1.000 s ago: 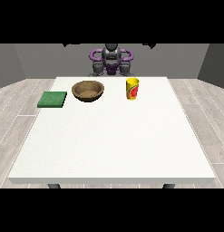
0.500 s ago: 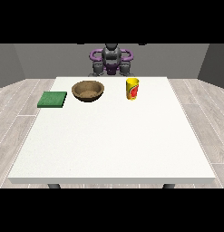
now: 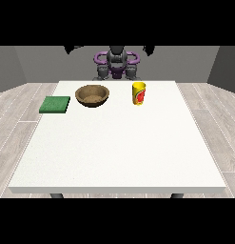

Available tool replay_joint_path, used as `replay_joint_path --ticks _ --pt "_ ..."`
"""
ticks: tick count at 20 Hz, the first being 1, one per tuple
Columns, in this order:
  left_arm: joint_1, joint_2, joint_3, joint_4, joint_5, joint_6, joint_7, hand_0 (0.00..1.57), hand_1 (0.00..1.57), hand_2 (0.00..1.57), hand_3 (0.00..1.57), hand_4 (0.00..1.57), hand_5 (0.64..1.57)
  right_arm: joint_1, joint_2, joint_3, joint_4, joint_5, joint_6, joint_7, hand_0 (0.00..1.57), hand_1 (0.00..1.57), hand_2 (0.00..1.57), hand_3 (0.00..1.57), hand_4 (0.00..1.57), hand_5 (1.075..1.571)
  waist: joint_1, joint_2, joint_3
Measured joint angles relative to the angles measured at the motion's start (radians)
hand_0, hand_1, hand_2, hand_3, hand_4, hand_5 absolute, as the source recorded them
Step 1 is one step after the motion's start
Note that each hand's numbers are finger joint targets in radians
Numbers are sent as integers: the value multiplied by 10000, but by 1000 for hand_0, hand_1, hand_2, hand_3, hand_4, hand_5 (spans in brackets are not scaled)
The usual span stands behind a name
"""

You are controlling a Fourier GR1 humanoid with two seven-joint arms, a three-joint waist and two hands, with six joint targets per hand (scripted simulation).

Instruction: Pick the cup and pour the ball into the bowl, then pick the bowl and place it on the pad

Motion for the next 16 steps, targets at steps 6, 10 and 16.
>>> replay_joint_path --ticks 6,10,16 --pt "-990 -16 313 1463 -428 282 -1721 0 0 0 0 0 1502 -471 -286 -585 1164 -216 816 -1619 0 0 0 0 302 1571 -209 1269 0" --pt "-1759 -20 584 2653 -529 571 -2688 0 0 0 0 0 1489 -777 -522 -925 2014 -246 1336 -2529 0 0 0 0 261 1571 -344 1813 -1" --pt "-2802 57 1234 4388 -486 710 -3595 0 0 0 0 0 1464 -1373 -1014 -1541 2918 -435 1755 -2906 0 0 0 0 240 1571 -369 2027 -3"
